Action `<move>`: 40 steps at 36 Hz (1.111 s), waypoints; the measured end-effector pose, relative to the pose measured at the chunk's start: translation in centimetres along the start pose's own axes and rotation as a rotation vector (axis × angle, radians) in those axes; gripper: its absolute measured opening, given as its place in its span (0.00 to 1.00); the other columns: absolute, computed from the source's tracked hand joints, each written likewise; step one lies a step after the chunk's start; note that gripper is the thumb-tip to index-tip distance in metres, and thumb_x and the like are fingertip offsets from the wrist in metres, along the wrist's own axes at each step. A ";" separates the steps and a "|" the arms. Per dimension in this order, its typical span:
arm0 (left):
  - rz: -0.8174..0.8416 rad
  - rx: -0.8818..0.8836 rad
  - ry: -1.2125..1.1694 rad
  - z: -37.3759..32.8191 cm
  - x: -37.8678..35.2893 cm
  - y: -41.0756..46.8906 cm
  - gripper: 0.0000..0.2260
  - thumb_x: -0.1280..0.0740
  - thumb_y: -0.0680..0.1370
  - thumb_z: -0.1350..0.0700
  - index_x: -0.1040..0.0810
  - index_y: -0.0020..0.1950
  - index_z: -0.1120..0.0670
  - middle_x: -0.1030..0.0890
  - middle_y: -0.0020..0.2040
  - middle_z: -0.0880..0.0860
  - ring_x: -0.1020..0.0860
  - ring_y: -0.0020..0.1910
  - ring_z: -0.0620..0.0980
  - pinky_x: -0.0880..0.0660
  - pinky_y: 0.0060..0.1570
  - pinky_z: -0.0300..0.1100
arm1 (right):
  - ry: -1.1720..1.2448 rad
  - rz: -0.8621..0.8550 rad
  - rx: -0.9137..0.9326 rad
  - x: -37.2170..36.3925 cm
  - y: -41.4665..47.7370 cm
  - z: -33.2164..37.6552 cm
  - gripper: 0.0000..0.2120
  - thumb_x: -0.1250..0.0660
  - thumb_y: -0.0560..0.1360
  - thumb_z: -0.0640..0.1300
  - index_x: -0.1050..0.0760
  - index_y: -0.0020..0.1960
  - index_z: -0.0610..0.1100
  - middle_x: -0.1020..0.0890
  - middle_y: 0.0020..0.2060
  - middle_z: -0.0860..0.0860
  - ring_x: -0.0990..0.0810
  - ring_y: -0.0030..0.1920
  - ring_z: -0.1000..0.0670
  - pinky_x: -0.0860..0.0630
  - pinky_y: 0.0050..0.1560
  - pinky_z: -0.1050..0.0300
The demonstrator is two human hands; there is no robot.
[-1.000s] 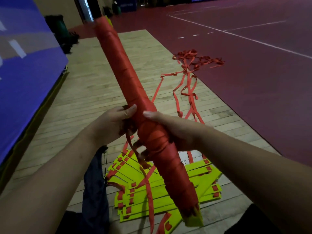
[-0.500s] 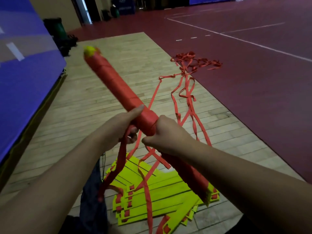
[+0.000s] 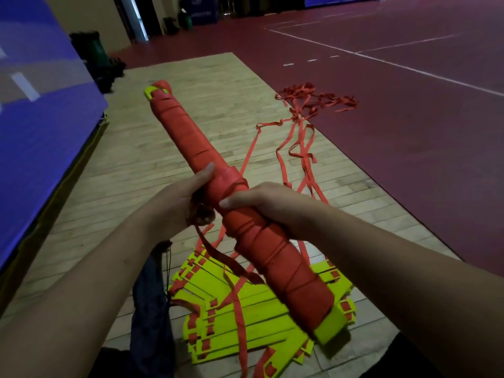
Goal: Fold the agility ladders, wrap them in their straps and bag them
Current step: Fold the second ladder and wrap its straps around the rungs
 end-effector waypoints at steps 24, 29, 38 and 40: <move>-0.012 0.027 -0.137 0.6 -0.1 0.4 0.28 0.28 0.61 0.43 0.20 0.56 0.57 0.17 0.46 0.56 0.22 0.43 0.54 0.29 0.46 0.50 | 0.225 0.364 -0.171 -0.8 -1.8 -0.4 0.19 0.39 0.81 0.55 0.24 0.52 0.39 0.16 0.39 0.42 0.17 0.34 0.45 0.18 0.39 0.52; 0.074 0.109 0.037 0.2 1.4 0.1 0.28 0.30 0.72 0.37 0.25 0.60 0.59 0.23 0.38 0.57 0.23 0.30 0.52 0.26 0.28 0.41 | 0.098 0.154 -0.031 -0.4 -0.9 0.1 0.16 0.32 0.78 0.49 0.21 0.50 0.34 0.16 0.38 0.38 0.18 0.31 0.43 0.18 0.36 0.52; -0.073 0.129 0.144 1.8 -0.2 0.6 0.31 0.34 0.72 0.32 0.23 0.52 0.61 0.23 0.34 0.55 0.26 0.26 0.49 0.30 0.26 0.38 | -1.097 -0.337 0.274 -0.9 -0.1 -1.1 0.21 0.29 0.75 0.59 0.25 0.54 0.43 0.17 0.43 0.46 0.16 0.40 0.45 0.19 0.41 0.51; -0.152 0.142 0.109 2.1 -0.1 0.8 0.26 0.34 0.76 0.36 0.22 0.51 0.61 0.23 0.33 0.55 0.27 0.26 0.48 0.31 0.27 0.38 | -1.055 -0.318 0.306 -1.3 -0.5 -0.7 0.22 0.31 0.76 0.62 0.26 0.54 0.44 0.18 0.43 0.47 0.17 0.41 0.46 0.20 0.40 0.51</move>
Point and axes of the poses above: each hand's wrist, its own y-axis towards the middle knuckle, its own x-axis out of the back of the hand, z = x × y, the point moved 2 cm from there along y, towards the middle knuckle
